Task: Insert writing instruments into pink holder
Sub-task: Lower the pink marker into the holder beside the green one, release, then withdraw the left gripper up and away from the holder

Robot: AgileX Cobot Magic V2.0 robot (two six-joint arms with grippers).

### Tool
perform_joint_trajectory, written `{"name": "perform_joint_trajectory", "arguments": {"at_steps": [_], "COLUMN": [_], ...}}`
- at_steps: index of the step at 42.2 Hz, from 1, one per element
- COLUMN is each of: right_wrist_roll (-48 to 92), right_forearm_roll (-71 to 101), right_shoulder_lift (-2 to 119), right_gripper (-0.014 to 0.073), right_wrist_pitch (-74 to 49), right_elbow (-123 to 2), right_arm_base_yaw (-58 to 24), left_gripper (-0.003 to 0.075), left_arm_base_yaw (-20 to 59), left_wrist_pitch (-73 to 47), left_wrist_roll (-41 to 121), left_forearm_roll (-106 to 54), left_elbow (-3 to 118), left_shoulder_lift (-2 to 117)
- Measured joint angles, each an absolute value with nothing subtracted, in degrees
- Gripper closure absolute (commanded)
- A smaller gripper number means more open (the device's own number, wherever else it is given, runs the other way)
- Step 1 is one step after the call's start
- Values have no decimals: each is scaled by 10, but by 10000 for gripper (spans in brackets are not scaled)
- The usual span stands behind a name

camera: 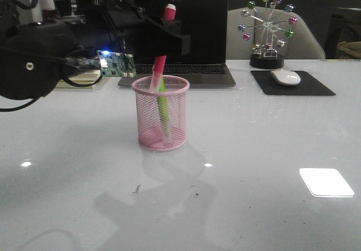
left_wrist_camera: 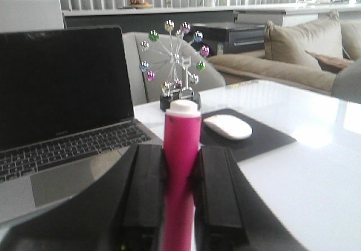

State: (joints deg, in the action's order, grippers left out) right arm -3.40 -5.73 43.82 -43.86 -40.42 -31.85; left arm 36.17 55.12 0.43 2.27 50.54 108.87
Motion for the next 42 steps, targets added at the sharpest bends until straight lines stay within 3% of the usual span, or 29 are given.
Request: {"name": "perform_joint_trajectory", "arguments": {"at_steps": [5,17,22,34,42], "right_wrist_roll": [-34,-34,-34,-34,-34], "right_forearm_roll": [-57,-57,-57,-57,-57], "right_shoulder_lift": [438,438,438,438,438], "right_gripper": [159,159,159,159,159], "right_wrist_pitch": [-439,-439,-439,-439,-439], "right_elbow": [-404,-404,-404,-404,-404], "right_arm_base_yaw": [-318,-318,-318,-318,-318], "left_gripper": [604,342,273,262,262], "left_arm_base_yaw": [362,362,362,362,354], "left_wrist_pitch": [531,495,490,422,289], "left_wrist_roll": [4,4,4,4,10], "left_forearm_roll": [23,23,23,23,32], "left_elbow": [505,505,506,506,512], "left_shoulder_lift": [1103,1108,1108,1078,981]}}
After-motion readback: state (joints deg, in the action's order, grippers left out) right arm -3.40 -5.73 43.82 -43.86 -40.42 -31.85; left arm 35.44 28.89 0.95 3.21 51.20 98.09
